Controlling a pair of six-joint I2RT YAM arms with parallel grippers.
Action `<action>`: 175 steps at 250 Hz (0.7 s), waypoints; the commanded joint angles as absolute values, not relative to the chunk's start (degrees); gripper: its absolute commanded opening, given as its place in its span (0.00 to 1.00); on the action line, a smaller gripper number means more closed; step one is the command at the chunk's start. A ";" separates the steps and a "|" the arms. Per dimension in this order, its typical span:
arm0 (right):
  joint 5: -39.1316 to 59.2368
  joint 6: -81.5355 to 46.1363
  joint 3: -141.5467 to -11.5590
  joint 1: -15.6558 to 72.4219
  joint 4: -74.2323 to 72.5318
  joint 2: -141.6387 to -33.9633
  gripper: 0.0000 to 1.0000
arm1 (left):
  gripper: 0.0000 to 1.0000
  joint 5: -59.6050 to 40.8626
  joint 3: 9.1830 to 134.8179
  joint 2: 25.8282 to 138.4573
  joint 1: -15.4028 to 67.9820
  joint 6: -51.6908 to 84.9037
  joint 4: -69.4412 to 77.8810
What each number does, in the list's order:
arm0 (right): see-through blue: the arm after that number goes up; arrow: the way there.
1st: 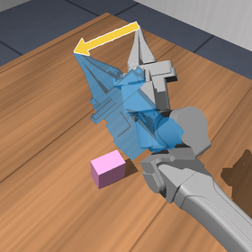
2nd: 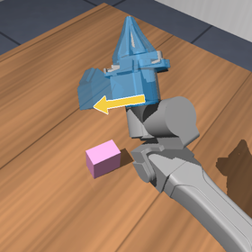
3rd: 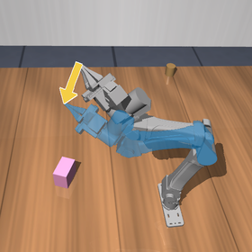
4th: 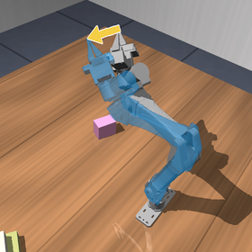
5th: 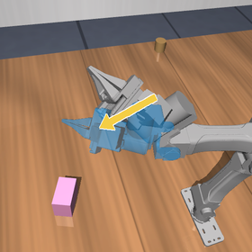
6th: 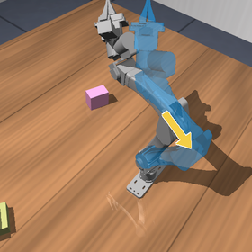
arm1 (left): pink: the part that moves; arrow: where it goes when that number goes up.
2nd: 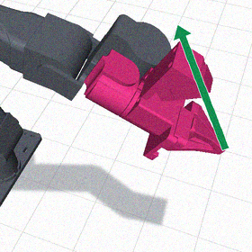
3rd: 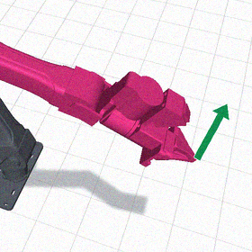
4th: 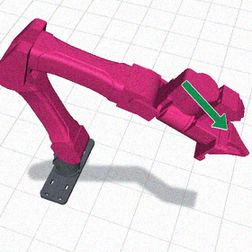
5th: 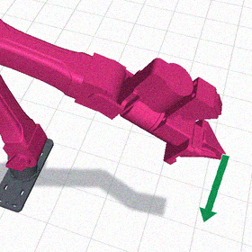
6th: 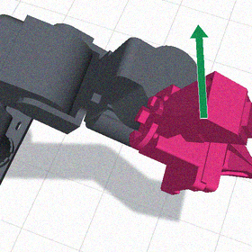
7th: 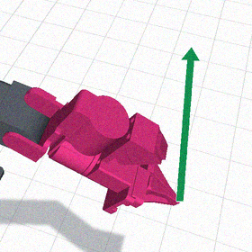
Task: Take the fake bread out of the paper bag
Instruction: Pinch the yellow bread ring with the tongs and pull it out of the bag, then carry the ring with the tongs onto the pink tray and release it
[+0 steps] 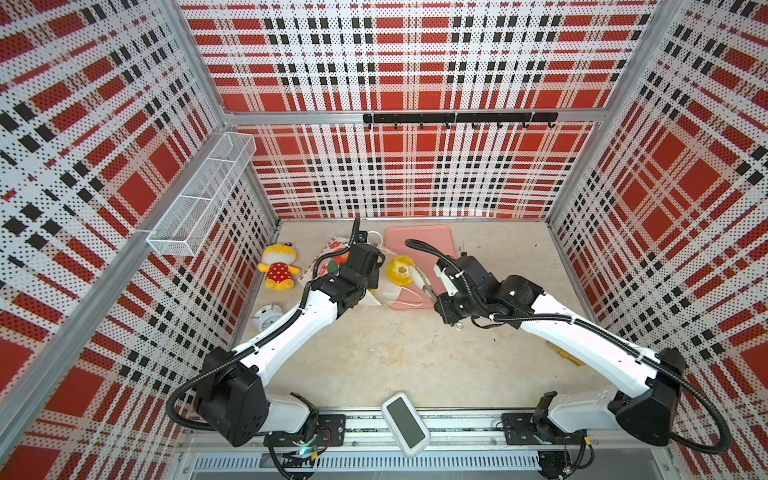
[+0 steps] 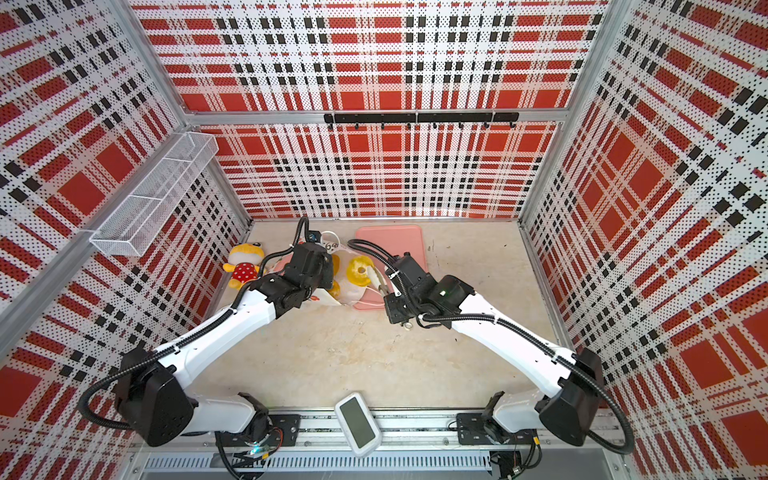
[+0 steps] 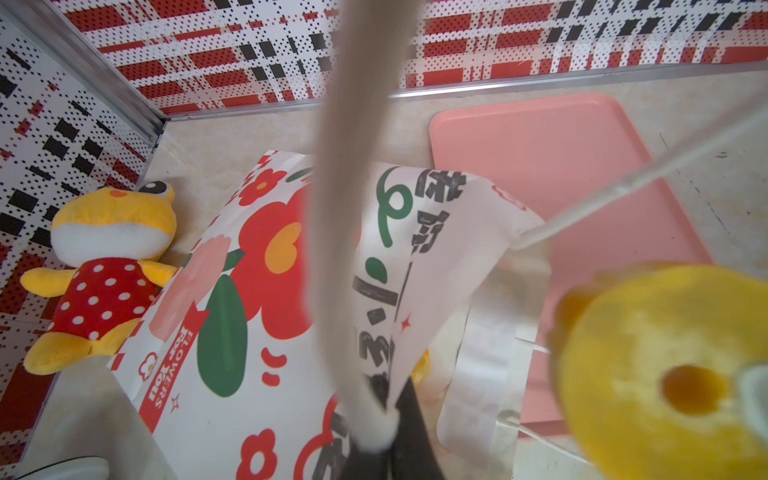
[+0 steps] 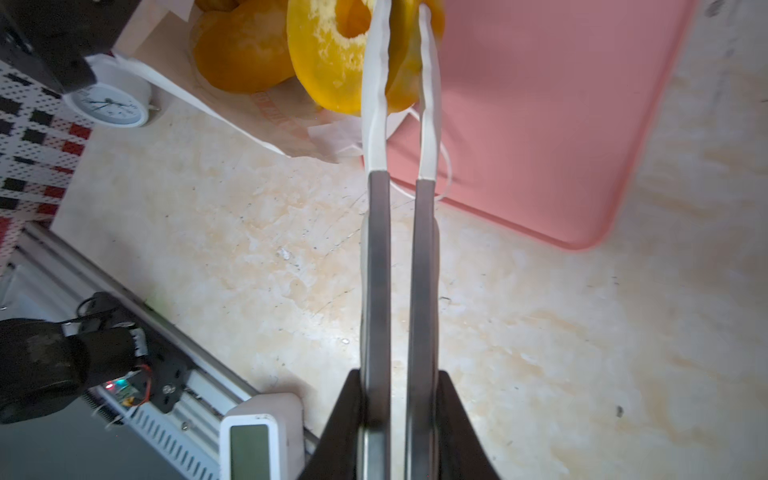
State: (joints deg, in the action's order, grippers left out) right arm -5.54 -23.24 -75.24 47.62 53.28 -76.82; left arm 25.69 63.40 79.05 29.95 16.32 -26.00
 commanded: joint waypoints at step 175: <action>-56.87 4.92 -115.21 40.52 64.58 -121.38 0.00 | 0.00 20.44 52.36 59.45 27.88 23.82 -34.48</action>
